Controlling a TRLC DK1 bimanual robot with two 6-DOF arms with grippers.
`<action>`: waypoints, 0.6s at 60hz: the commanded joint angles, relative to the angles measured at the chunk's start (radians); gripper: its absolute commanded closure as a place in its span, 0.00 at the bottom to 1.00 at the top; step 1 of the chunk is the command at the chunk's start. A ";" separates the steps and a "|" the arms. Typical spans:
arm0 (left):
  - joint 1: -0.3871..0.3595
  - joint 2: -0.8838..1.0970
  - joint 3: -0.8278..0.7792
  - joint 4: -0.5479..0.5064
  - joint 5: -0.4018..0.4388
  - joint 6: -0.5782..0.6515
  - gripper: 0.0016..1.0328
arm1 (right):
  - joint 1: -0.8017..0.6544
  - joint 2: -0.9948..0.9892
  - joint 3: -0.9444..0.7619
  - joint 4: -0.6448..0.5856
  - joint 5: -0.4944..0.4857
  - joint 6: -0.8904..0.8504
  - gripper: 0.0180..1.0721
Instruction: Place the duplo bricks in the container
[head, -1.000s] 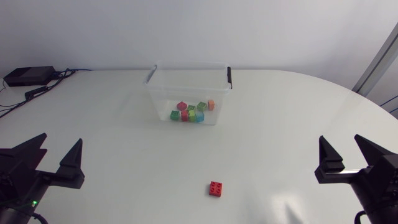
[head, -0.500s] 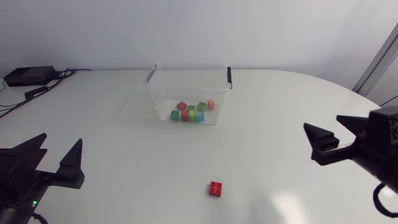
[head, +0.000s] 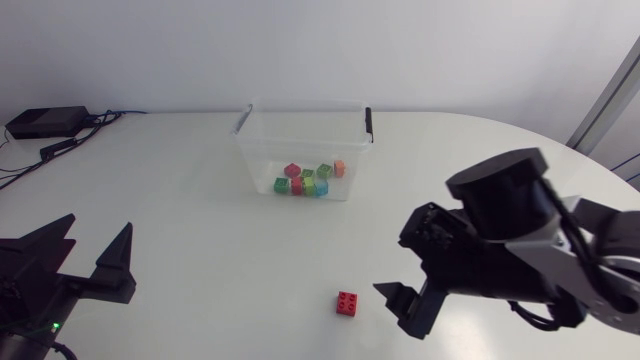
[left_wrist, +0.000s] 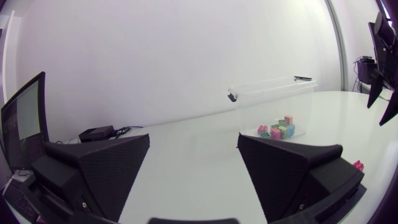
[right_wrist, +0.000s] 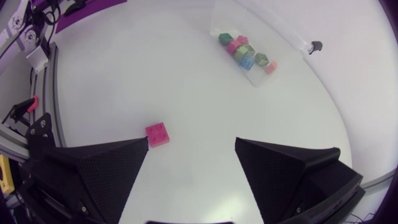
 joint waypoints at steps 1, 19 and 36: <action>-0.004 -0.011 -0.016 0.003 -0.003 0.007 0.04 | 0.011 0.071 -0.024 0.047 0.004 -0.052 0.04; -0.004 -0.011 -0.016 0.003 -0.003 0.007 0.04 | 0.102 0.283 -0.070 0.205 0.010 -0.032 0.04; -0.004 -0.011 -0.016 0.003 -0.003 0.007 0.04 | 0.137 0.413 -0.041 0.258 0.010 -0.042 0.04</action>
